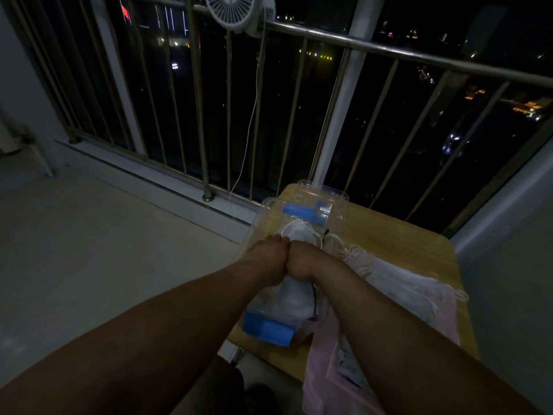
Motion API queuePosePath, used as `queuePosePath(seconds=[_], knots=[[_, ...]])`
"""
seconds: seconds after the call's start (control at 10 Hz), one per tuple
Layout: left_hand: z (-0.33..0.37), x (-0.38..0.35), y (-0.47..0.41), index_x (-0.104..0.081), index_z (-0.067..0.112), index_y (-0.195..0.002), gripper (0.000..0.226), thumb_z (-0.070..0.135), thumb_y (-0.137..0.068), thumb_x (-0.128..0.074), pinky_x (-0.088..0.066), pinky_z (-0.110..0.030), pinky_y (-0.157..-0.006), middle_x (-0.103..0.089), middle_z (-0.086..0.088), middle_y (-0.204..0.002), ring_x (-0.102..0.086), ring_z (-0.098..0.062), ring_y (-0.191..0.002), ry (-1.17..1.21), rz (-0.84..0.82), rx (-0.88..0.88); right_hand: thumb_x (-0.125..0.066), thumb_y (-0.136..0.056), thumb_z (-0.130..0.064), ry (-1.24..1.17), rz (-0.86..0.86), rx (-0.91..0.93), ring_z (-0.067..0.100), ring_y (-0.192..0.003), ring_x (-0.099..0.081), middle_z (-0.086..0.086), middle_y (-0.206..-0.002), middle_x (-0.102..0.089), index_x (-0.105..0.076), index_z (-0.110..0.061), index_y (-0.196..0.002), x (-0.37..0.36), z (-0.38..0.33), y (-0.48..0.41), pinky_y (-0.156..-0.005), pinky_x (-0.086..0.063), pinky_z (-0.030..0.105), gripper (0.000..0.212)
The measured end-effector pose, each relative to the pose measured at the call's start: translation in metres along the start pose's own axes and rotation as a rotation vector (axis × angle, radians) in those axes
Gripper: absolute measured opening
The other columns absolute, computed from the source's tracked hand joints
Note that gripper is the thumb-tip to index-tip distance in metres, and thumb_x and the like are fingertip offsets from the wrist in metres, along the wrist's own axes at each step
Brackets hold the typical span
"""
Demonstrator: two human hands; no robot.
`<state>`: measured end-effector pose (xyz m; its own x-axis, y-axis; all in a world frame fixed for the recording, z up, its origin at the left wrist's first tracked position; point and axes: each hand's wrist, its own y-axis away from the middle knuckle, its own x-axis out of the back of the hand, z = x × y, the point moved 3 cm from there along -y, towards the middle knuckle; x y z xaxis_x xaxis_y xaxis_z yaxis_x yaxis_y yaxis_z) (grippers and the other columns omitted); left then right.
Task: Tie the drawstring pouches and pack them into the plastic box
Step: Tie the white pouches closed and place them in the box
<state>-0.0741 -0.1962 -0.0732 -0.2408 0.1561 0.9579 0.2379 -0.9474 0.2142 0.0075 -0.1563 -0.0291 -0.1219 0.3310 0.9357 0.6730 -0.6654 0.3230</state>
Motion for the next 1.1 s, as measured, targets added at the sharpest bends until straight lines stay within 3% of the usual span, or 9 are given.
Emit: queuePosePath(seconds=[0.1,0.2,0.3,0.4,0.5,0.7,0.8,1.0,1.1], knots=[[0.0,0.004,-0.004,-0.037,0.003,-0.152,0.069,0.03,-0.095,-0.064,-0.033,-0.041,-0.12,-0.045,-0.019,-0.152,-0.043,-0.033,-0.139,-0.033,0.076,-0.063,-0.049,-0.106,-0.012,-0.123,0.041,0.08,0.031,-0.132,-0.051,0.02,-0.14,-0.058,-0.058,0.004,-0.137,-0.013,0.015,-0.015,-0.11,-0.032,0.029,0.036],[0.015,0.024,0.015,-0.032,0.003,-0.156,0.065,0.029,-0.101,-0.055,-0.018,-0.039,-0.126,-0.037,-0.016,-0.16,-0.03,-0.033,-0.149,-0.033,0.127,-0.12,-0.051,-0.096,-0.003,-0.353,0.295,0.088,0.029,-0.126,-0.056,0.015,-0.133,-0.063,-0.065,-0.003,-0.129,0.01,0.018,0.016,-0.114,-0.039,0.037,0.036],[0.028,0.04,0.034,-0.026,0.002,-0.158,0.064,0.026,-0.104,-0.051,-0.017,-0.035,-0.126,-0.032,-0.018,-0.163,-0.024,-0.031,-0.153,0.025,0.247,-0.105,-0.048,-0.099,-0.004,-0.443,0.425,0.047,0.026,-0.132,-0.052,0.01,-0.141,-0.056,-0.055,-0.009,-0.142,0.026,0.031,0.057,-0.11,-0.038,0.03,0.044],[0.049,0.052,0.054,-0.033,0.01,-0.157,0.061,0.025,-0.102,-0.055,-0.021,-0.038,-0.125,-0.031,-0.016,-0.163,-0.028,-0.03,-0.151,0.039,0.32,-0.149,-0.05,-0.102,-0.015,-0.46,0.475,0.007,0.027,-0.126,-0.056,0.009,-0.138,-0.057,-0.053,-0.015,-0.142,0.029,0.051,0.09,-0.1,-0.042,0.029,0.04],[0.078,0.055,0.067,-0.043,0.02,-0.151,0.058,0.029,-0.097,-0.06,-0.029,-0.049,-0.121,-0.037,-0.01,-0.16,-0.035,-0.03,-0.146,-0.01,0.343,-0.194,-0.05,-0.101,-0.014,-0.483,0.486,-0.039,0.027,-0.13,-0.054,0.011,-0.145,-0.053,-0.046,-0.015,-0.148,0.028,0.077,0.127,-0.106,-0.042,0.031,0.047],[0.135,0.053,0.088,-0.063,0.018,-0.123,0.031,0.028,-0.095,-0.057,-0.044,-0.04,-0.092,-0.057,-0.008,-0.123,-0.055,-0.028,-0.111,0.003,0.433,-0.248,-0.047,-0.104,-0.009,-0.517,0.491,-0.228,0.026,-0.134,-0.051,0.013,-0.149,-0.051,-0.045,-0.011,-0.15,0.005,0.145,0.189,-0.1,-0.036,0.022,0.046],[0.161,0.031,0.087,-0.061,0.013,-0.121,0.026,0.021,-0.097,-0.056,-0.049,-0.039,-0.087,-0.057,-0.01,-0.117,-0.057,-0.029,-0.102,0.099,0.389,-0.323,-0.044,-0.105,-0.009,-0.627,0.498,-0.384,0.029,-0.127,-0.057,0.013,-0.146,-0.056,-0.052,-0.01,-0.145,-0.02,0.185,0.215,-0.094,-0.041,0.024,0.041],[0.185,-0.031,0.07,-0.056,0.003,-0.136,0.038,0.02,-0.103,-0.05,-0.042,-0.034,-0.101,-0.056,-0.016,-0.138,-0.054,-0.031,-0.124,0.066,0.157,-0.304,-0.056,-0.092,-0.015,-0.779,0.441,-0.577,0.034,-0.114,-0.066,0.012,-0.127,-0.069,-0.07,-0.017,-0.115,-0.081,0.239,0.223,-0.096,-0.053,0.037,0.027],[0.188,-0.042,0.057,-0.046,0.003,-0.146,0.043,0.017,-0.105,-0.049,-0.031,-0.024,-0.107,-0.051,-0.018,-0.148,-0.048,-0.028,-0.136,0.128,0.123,-0.291,-0.062,-0.084,-0.021,-0.917,0.409,-0.594,0.031,-0.106,-0.068,0.009,-0.123,-0.069,-0.073,-0.017,-0.113,-0.115,0.272,0.199,-0.092,-0.056,0.037,0.031]])
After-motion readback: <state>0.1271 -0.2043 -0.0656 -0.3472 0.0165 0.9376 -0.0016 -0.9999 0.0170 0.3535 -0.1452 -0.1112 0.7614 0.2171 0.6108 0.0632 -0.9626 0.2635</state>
